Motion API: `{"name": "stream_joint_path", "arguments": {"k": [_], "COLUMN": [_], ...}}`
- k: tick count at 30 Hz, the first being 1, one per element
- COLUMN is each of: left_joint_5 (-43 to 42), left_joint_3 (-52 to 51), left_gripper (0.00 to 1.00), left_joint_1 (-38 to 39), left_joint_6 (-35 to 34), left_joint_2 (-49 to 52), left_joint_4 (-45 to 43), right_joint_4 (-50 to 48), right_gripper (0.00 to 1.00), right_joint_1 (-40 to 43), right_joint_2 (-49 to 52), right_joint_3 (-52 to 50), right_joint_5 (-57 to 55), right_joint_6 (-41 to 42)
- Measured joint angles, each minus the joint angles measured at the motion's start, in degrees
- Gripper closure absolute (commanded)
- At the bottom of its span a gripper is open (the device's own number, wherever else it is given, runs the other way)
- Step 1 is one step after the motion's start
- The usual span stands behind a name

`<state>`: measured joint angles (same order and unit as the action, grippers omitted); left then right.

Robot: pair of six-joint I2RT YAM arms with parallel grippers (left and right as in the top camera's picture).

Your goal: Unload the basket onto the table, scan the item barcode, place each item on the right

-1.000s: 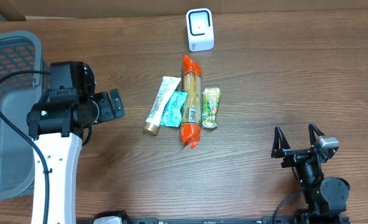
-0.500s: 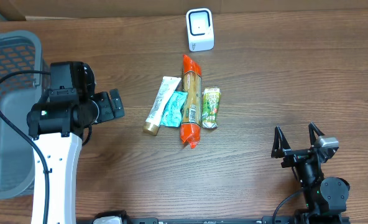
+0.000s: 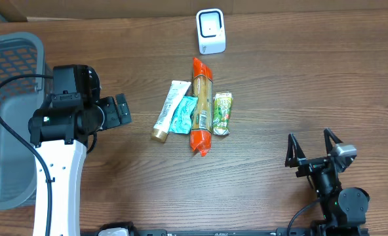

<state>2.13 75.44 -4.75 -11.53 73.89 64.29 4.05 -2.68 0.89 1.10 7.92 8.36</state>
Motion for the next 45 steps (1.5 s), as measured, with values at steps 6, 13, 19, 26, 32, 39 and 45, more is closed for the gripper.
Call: {"name": "stream_joint_path", "arguments": {"k": [6, 13, 19, 26, 32, 39, 45], "left_joint_5": [0.0, 0.0, 0.0, 0.0, 0.0, 0.0, 0.0], "left_joint_3": [0.0, 0.0, -0.1, -0.1, -0.1, -0.1, -0.1], "left_gripper": [0.0, 0.0, 0.0, 0.0, 0.0, 0.0, 0.01], "left_joint_1": [0.0, 0.0, 0.0, 0.0, 0.0, 0.0, 0.0], "left_joint_6": [0.0, 0.1, 0.1, 0.2, 0.2, 0.1, 0.2], "left_joint_2": [0.0, 0.0, 0.0, 0.0, 0.0, 0.0, 0.0], "left_joint_4": [0.0, 0.0, 0.0, 0.0, 0.0, 0.0, 0.0], "right_joint_4": [4.5, 17.3, 36.7, 41.2, 41.4, 45.0, 57.2], "right_gripper": [0.0, 0.0, 0.0, 0.0, 0.09, 0.12, 0.14], "right_joint_1": [0.0, 0.0, 0.0, 0.0, 0.0, -1.8, -2.7], "right_joint_2": [8.3, 31.3, 50.8, 65.2, 71.0, 72.7, 75.5], "right_joint_3": [7.7, 33.5, 52.9, 63.8, 63.8, 64.8, 79.9], "right_joint_5": [1.8, 6.4, 9.2, 14.2, 18.6, 19.6, 17.4], "right_joint_6": [0.1, 0.2, 0.3, 0.7, 0.7, 1.2, 2.1]}}
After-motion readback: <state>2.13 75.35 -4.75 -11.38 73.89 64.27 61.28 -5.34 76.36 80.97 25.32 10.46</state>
